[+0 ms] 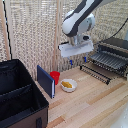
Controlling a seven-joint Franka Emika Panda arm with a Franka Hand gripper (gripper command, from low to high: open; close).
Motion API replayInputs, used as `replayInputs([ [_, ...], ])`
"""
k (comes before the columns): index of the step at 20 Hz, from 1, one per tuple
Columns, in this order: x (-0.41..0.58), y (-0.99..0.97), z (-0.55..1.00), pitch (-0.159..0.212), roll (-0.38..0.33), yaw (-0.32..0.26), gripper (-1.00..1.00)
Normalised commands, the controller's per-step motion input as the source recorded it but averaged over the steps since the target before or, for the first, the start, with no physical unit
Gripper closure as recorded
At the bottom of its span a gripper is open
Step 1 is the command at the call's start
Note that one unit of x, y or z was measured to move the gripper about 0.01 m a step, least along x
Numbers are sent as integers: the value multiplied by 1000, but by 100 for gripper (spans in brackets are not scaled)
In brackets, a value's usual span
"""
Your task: Gently stretch your hand towards the oven tray's handle, obtaining a firm grip, and draw it cautiously out of the oven. Transition your grip to the hot dog bowl, gingerly seizing the edge, and elevate it from the surface. Hover the bowl over the tray, delicately lower it, and temper your grip, establishing the bowl's equilibrium.
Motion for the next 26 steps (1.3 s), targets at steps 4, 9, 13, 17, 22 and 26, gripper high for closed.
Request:
replayInputs([
  [4, -140, 59, -386, -31, -2, 19, -100],
  [9, -132, 0, -345, -72, -37, 40, -100],
  [13, -140, 0, -357, -67, -51, 47, -100],
  [17, -228, -104, -310, -43, -60, 77, -100],
  [22, -238, -268, -193, -7, -88, 133, -100],
  [26, -174, -272, -176, -2, -96, 169, -100],
])
